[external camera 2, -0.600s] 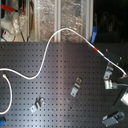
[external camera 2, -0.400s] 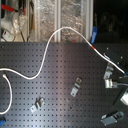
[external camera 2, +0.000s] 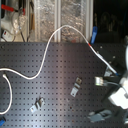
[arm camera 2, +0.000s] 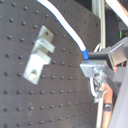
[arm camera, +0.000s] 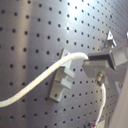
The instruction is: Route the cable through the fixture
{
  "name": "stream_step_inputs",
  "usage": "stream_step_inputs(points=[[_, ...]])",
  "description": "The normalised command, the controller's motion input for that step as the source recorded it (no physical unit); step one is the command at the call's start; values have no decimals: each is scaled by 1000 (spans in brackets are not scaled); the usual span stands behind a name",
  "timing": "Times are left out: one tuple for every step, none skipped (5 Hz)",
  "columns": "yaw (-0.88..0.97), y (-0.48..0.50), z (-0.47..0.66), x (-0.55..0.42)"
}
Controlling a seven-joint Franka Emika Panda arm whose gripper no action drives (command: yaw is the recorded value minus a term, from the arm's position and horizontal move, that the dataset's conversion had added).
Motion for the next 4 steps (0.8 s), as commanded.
stream_step_inputs(points=[[466, 428, -172, -468], [389, 390, -101, -348], [183, 274, -5, -197], [0, 1, 66, 0]])
